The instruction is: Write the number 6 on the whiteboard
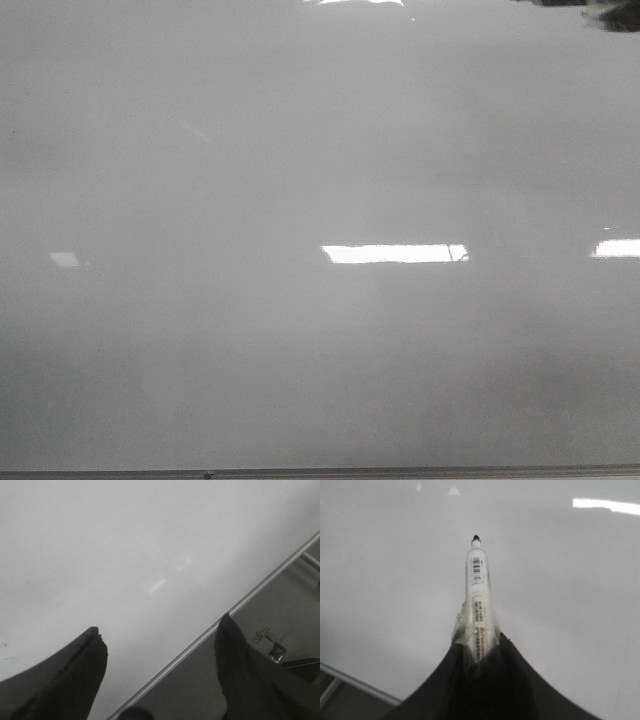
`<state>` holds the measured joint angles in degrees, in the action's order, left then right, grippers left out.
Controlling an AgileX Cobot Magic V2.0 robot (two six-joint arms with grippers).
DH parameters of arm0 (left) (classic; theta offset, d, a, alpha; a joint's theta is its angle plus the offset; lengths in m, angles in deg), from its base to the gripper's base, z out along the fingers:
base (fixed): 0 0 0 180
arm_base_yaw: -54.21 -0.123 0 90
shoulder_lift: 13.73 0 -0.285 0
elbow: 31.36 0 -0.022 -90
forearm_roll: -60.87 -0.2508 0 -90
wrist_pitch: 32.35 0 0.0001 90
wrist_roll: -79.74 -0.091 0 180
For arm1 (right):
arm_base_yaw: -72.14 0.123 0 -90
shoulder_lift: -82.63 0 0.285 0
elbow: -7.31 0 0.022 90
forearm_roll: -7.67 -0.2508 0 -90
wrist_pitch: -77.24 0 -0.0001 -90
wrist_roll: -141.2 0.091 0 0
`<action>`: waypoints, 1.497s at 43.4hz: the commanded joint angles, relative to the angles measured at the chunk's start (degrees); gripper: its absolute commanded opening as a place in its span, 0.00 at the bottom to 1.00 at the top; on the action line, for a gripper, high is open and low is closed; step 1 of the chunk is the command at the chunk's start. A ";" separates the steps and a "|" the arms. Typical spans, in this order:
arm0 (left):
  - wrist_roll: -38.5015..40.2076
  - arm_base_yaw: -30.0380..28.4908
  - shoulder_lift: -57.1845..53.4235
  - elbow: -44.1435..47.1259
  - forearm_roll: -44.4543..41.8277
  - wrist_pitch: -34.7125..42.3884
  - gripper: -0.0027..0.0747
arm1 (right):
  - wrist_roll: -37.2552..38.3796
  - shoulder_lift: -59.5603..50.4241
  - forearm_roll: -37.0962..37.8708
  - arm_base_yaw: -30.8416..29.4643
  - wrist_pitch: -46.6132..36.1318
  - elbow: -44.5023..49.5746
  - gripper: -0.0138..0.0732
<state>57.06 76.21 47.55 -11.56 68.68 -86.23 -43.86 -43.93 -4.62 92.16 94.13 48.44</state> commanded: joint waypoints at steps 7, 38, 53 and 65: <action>0.73 -0.09 -0.40 -1.46 1.18 3.90 0.61 | -0.26 5.95 -0.78 -0.16 -9.48 -3.97 0.08; 0.73 -0.09 -0.40 -1.46 1.18 3.95 0.60 | -0.26 23.51 -0.78 -0.33 -11.28 -14.54 0.08; 0.73 -0.09 -0.40 -1.46 1.58 4.29 0.60 | -2.18 30.49 -0.78 2.81 -2.96 -16.29 0.08; 0.73 -0.09 -0.40 -1.46 1.58 4.37 0.60 | -5.30 31.91 -0.02 1.87 5.83 -16.29 0.08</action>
<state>57.06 76.21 47.55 -11.52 69.16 -85.63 -48.57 -10.13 -5.13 95.60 100.98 33.91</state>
